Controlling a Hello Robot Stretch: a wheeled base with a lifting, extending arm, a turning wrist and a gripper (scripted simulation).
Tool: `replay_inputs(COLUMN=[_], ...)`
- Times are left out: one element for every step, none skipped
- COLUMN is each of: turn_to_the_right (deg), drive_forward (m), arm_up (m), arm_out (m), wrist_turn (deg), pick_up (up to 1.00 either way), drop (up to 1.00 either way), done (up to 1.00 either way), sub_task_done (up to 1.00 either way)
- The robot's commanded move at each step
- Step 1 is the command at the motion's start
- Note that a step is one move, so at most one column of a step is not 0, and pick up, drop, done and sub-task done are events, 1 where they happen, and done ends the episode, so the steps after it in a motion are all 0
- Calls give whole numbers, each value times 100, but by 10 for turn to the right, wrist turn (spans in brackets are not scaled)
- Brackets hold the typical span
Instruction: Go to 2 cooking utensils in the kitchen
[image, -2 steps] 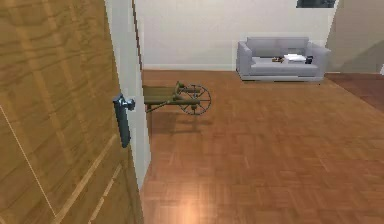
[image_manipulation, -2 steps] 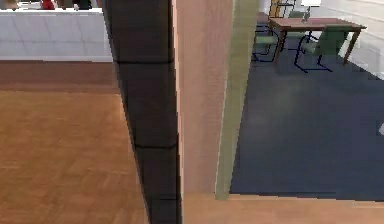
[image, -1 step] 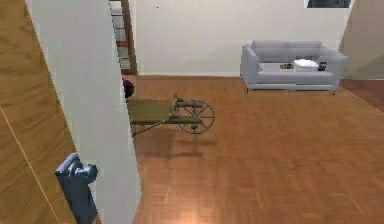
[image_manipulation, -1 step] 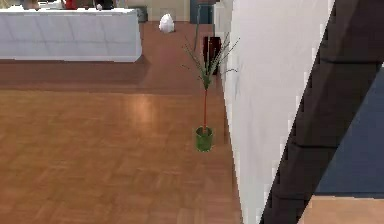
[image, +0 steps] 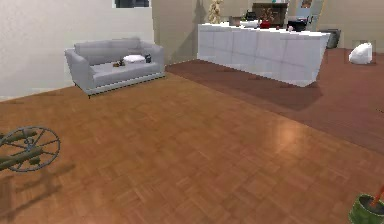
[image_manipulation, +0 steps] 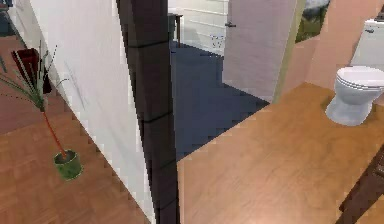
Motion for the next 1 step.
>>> replay_inputs(turn_to_the_right=[210], drive_forward=[0], arm_up=[0], arm_out=[0], wrist_turn=[0], pick_up=[0], drop=[0], done=[0], sub_task_done=[0])
